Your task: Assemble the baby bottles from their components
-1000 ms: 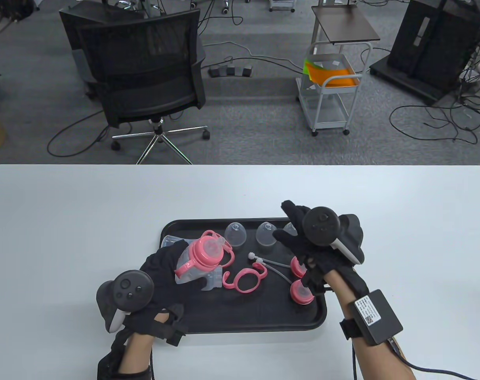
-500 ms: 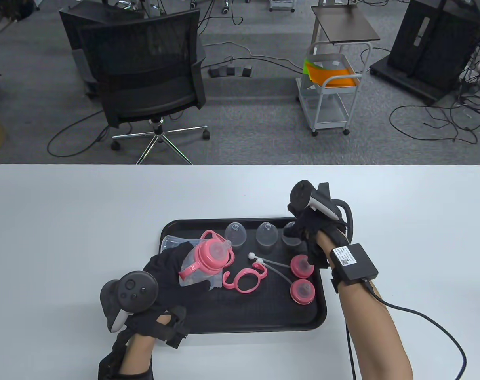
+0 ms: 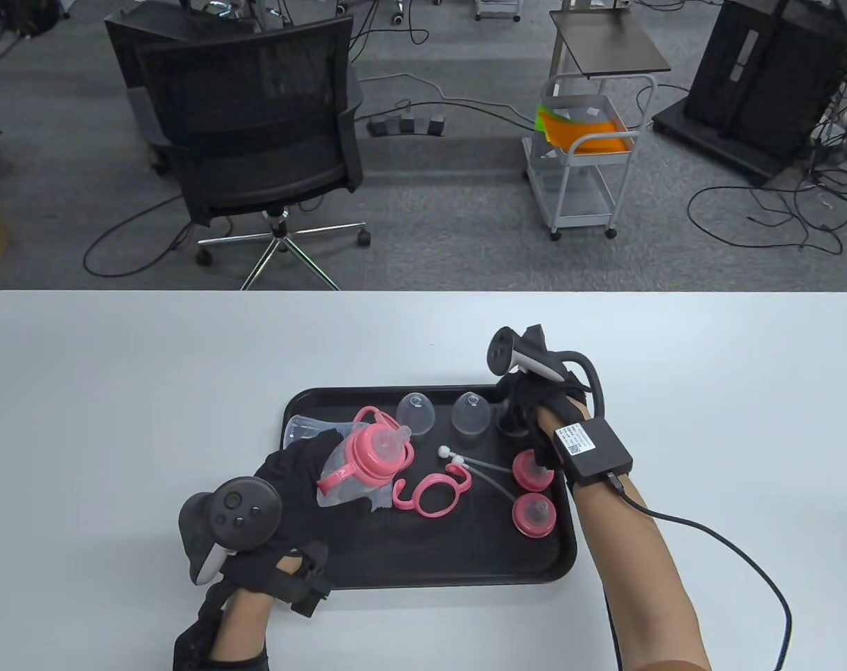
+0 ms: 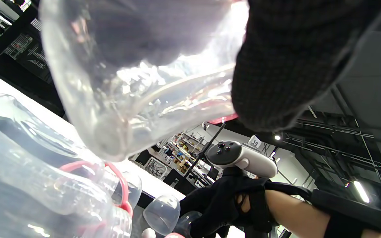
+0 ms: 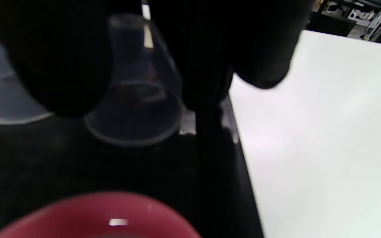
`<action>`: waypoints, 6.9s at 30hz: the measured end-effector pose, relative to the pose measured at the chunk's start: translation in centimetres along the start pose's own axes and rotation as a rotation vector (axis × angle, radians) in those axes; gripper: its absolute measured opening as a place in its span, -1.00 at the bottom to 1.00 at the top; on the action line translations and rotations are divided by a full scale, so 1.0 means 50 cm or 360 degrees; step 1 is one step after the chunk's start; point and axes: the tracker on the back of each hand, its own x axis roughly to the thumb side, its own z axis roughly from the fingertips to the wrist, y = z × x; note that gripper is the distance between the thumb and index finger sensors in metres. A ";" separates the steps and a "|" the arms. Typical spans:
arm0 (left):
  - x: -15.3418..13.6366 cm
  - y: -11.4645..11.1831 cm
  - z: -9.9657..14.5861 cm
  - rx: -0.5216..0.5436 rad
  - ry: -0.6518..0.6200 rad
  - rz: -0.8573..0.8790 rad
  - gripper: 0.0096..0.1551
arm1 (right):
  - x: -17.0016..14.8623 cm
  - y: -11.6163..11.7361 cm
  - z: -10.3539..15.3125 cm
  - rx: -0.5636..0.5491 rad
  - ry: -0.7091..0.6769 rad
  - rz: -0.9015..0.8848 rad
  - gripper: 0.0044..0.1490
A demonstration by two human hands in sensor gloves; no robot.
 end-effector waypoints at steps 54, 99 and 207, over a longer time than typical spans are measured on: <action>0.051 -0.019 0.004 -0.0062 -0.0225 -0.0146 0.22 | 0.060 -0.117 0.542 -0.0909 -0.1322 -0.0749 0.00; 0.092 -0.001 0.023 0.0170 -0.0307 -0.0390 0.18 | 0.097 -0.112 0.554 -0.1026 -0.1243 -0.0573 -0.04; -0.372 0.009 -0.081 0.0447 0.0986 0.0695 0.53 | -0.165 0.091 0.384 -0.0863 -0.0502 -0.0734 0.16</action>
